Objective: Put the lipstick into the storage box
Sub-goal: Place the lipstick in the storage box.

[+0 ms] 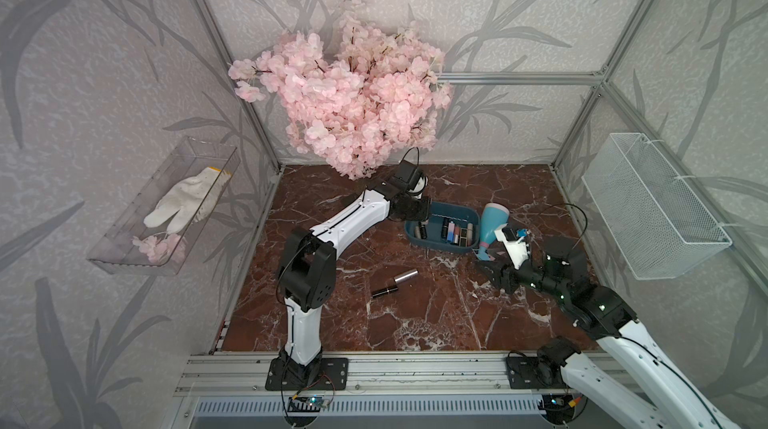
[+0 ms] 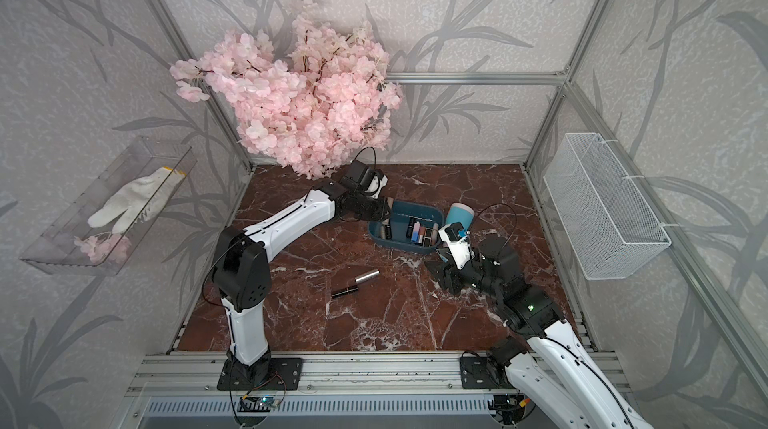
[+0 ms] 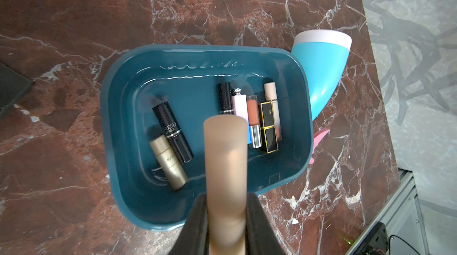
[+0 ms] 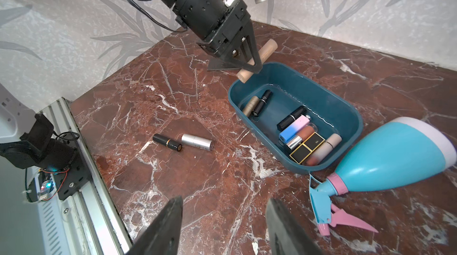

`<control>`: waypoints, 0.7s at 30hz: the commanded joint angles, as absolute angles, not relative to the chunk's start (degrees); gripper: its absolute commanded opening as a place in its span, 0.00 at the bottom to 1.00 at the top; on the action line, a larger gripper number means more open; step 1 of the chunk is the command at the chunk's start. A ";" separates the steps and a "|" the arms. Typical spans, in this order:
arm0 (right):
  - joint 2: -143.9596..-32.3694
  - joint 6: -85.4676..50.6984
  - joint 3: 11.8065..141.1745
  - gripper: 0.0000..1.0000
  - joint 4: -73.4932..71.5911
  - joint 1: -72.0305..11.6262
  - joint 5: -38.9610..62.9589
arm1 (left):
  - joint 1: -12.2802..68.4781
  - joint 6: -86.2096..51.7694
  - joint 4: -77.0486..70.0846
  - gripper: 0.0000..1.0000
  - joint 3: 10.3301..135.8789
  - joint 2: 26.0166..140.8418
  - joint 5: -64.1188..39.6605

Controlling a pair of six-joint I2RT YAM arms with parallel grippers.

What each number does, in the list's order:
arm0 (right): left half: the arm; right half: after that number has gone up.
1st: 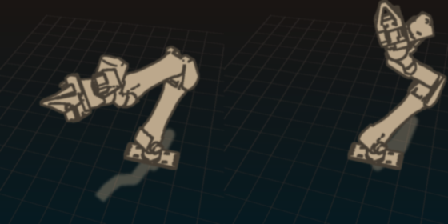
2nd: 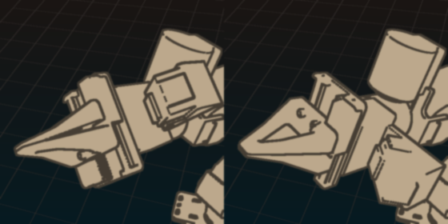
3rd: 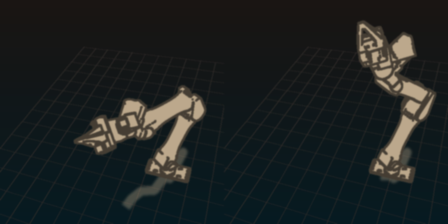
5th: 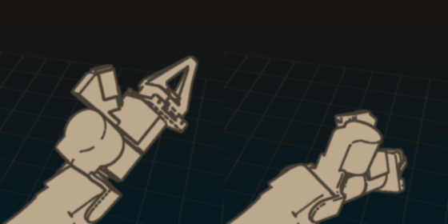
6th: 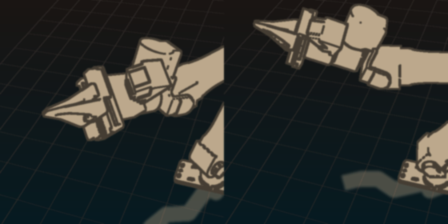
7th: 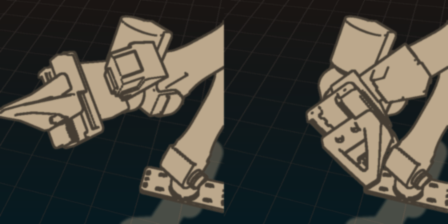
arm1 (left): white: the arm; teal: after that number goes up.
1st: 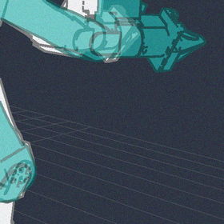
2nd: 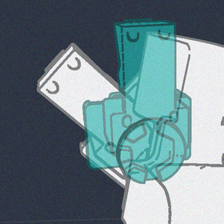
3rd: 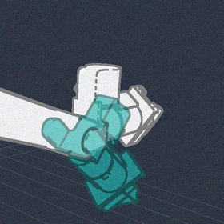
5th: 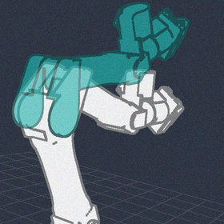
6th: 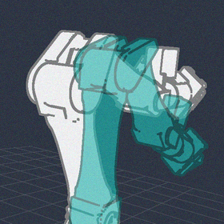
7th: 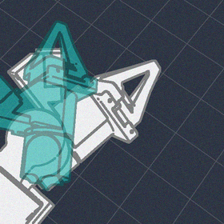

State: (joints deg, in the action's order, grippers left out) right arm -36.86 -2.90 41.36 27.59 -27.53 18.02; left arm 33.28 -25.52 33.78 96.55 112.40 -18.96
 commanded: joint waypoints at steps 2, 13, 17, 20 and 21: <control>-34.51 -3.02 41.92 0.58 30.46 -27.60 15.91 | 33.43 -31.39 29.99 0.03 98.39 115.66 -19.69; -32.30 -4.47 42.23 0.59 33.22 -27.61 15.12 | 34.56 -31.60 30.46 0.03 105.53 125.21 -20.92; -31.31 -5.05 42.27 0.59 34.07 -27.60 14.33 | 34.76 -31.79 30.34 0.03 106.53 127.44 -21.17; -30.46 -5.15 42.29 0.59 35.44 -27.61 13.74 | 34.85 -31.53 30.34 0.04 107.25 129.22 -21.44; -30.05 -5.11 42.31 0.59 36.05 -27.60 13.50 | 34.93 -31.38 30.58 0.04 107.52 129.88 -21.45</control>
